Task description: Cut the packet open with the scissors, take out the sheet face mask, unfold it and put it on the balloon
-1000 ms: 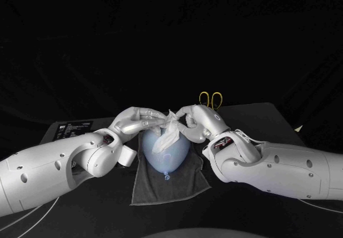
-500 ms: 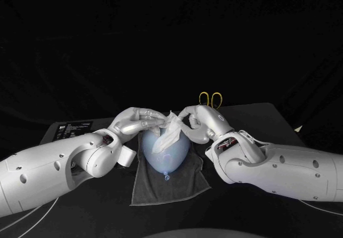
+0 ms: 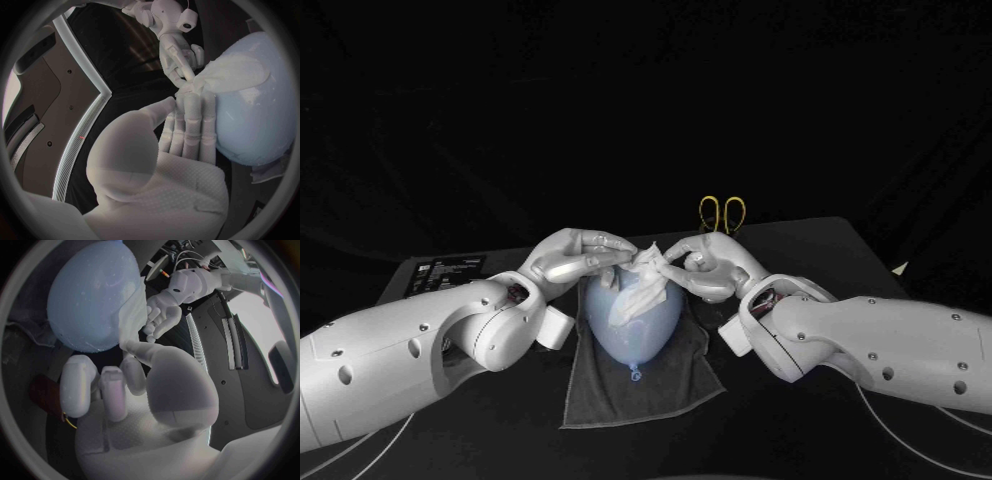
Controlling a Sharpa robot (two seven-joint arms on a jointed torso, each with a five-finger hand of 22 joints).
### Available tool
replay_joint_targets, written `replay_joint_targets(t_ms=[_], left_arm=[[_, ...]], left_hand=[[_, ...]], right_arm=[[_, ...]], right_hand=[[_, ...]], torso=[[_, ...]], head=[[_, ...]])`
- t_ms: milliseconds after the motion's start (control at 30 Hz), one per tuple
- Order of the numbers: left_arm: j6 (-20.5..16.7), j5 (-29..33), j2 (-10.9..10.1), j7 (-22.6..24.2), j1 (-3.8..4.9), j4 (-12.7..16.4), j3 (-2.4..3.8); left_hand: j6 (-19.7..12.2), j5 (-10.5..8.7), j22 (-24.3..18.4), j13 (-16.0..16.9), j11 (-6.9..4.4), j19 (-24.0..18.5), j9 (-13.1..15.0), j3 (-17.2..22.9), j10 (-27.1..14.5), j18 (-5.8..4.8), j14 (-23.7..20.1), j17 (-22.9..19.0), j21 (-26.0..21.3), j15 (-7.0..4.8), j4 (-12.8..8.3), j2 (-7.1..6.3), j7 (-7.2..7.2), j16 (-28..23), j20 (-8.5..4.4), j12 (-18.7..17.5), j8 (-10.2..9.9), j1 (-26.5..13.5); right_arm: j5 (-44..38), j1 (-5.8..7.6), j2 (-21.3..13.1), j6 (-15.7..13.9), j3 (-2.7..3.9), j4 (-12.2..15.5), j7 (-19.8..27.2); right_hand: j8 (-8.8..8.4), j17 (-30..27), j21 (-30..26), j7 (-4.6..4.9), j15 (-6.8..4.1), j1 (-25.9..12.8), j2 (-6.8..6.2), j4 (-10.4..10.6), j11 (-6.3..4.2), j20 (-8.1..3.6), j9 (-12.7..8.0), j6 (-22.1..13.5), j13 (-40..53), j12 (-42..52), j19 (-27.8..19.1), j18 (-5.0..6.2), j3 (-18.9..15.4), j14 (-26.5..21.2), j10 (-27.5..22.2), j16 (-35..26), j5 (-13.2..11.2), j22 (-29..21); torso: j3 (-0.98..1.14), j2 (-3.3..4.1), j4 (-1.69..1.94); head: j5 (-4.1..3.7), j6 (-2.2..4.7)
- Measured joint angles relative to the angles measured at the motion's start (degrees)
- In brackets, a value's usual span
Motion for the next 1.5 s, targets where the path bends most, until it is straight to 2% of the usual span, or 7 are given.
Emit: replay_joint_targets(t_ms=[133, 400, 567, 733, 900, 1367, 1500], left_arm=[[-0.4, -0.9, 0.4, -0.6, 0.0, -0.1, 0.0], [-0.9, -2.8, 0.6, -1.6, 0.03, 0.0, 0.02], [-0.9, -4.2, 0.2, -2.1, 0.03, 0.2, 0.03], [-0.9, -5.5, -0.2, -2.3, 0.02, 0.5, 0.03], [-1.0, -6.9, -0.3, -2.4, 0.01, 0.7, 0.03], [-3.6, -9.7, 1.1, -2.4, 0.0, 0.5, 0.06], [-4.6, -10.3, 1.5, -2.4, 0.0, 0.3, 0.06]], left_hand=[[-0.1, 0.0, 0.0, 0.1, -0.27, 1.2, -0.4, 0.2, 0.3, -0.01, 3.0, 5.7, 0.6, -0.28, 0.5, -0.29, 0.04, 5.3, -0.42, 1.0, 0.2, -0.3], [0.5, 0.0, 1.9, 1.7, -0.87, 3.4, -0.6, 0.1, 1.7, -0.01, 5.1, 10.0, 2.1, -0.73, 1.5, -0.82, -0.55, 9.1, -0.72, 3.9, 1.6, -0.8], [1.0, 0.0, 8.8, 5.1, -1.09, 8.2, -0.8, 0.0, 2.0, -0.14, 8.8, 16.6, 6.8, -1.32, 2.6, -1.69, -1.04, 14.3, -1.25, 9.2, 2.9, -0.6], [0.9, 0.0, 14.9, 7.5, -1.4, 12.2, -1.1, 0.1, 1.6, -1.93, 11.6, 22.0, 10.9, -1.48, 3.1, -2.32, -1.3, 17.9, -1.53, 12.6, 3.6, -0.5], [0.5, 0.0, 20.0, 9.4, -1.4, 14.9, -1.5, 0.1, 1.6, -2.45, 14.1, 27.0, 14.3, -1.35, 3.5, -2.78, -1.39, 21.0, -1.65, 15.5, 3.7, -0.5], [-0.2, 0.0, 22.0, 11.2, -1.39, 15.9, -2.0, -0.3, 1.6, -2.76, 15.0, 29.1, 15.6, -1.41, 3.8, -3.76, -1.06, 22.1, -1.65, 17.6, 3.7, -0.4], [-0.5, 0.0, 22.6, 11.6, -1.37, 16.2, -2.0, -0.5, 1.6, -2.76, 15.2, 29.7, 16.1, -1.21, 4.1, -4.49, -0.77, 22.4, -1.56, 18.2, 4.0, -0.6]], right_arm=[[9.8, 0.16, 0.5, 3.9, -0.01, -1.5, 3.3], [24.3, 0.25, 1.3, 9.8, -0.02, -2.7, 7.2], [30.9, 0.3, 1.3, 12.3, -0.03, -3.0, 9.0], [35.4, 0.39, 1.3, 14.2, -0.05, -3.3, 10.5], [38.1, 0.42, 1.3, 16.1, -0.04, -3.3, 11.6], [40.8, 0.47, 1.7, 21.3, -0.03, -3.5, 12.3], [41.0, 0.47, 1.7, 22.6, -0.03, -3.8, 12.3]], right_hand=[[-0.03, 0.0, -0.2, 0.11, 0.4, -0.1, 0.49, -0.2, 0.01, 0.1, 0.0, -0.3, 0.0, 0.0, -0.1, 0.0, -0.8, 0.0, 0.0, -0.1, 0.0, 0.0], [-0.1, 0.0, -0.2, 0.11, 0.4, -0.5, 1.03, 0.0, 0.0, 0.16, -0.2, -0.5, 0.0, -0.2, 0.0, -0.01, -1.7, 0.0, -0.4, 0.1, 0.0, 0.0], [-0.18, 0.0, -0.4, 0.17, 0.48, -0.7, 1.25, 0.0, 0.01, 0.37, -0.2, -0.6, 0.1, -0.4, -0.2, -0.01, -2.2, -0.1, -0.8, 0.1, 0.0, 0.0], [-0.39, 0.0, -0.4, 0.37, 0.49, -1.4, 2.28, 0.6, 0.21, 0.37, -0.2, -1.0, 0.0, -0.7, -0.2, -0.01, -3.2, -0.1, -1.0, 0.1, -0.1, 0.0], [-0.73, 0.0, -0.4, 0.34, 0.49, -1.9, 2.9, 1.0, 0.21, 0.37, -0.4, -1.1, 0.0, -0.7, -0.2, -0.01, -3.8, -0.1, -1.0, 0.0, -0.1, 0.0], [-3.82, 0.0, -3.0, 2.07, 1.93, -4.4, 6.02, 3.2, 1.67, 1.61, -2.1, -3.7, -1.2, -2.6, -1.4, 0.7, -5.4, -0.1, -4.1, -0.1, -0.2, 0.0], [-4.85, 0.0, -3.4, 2.56, 2.44, -6.4, 5.62, 4.4, 2.26, 2.0, -2.8, -4.6, -1.5, -2.6, -1.8, 0.92, -6.4, 0.0, -4.7, -0.2, -0.1, 0.0]], torso=[[-0.02, -0.17, 0.02], [-0.02, -0.27, 0.03], [-0.02, -0.12, 0.03], [-0.05, -0.1, 0.07], [-0.06, -0.15, 0.06], [-0.03, -0.22, -0.01], [-0.01, -0.24, -0.01]], head=[[0.18, 0.38], [0.44, -0.03], [0.45, -0.58], [0.48, -1.25], [0.59, -1.6], [0.77, -1.4], [0.79, -1.2]])
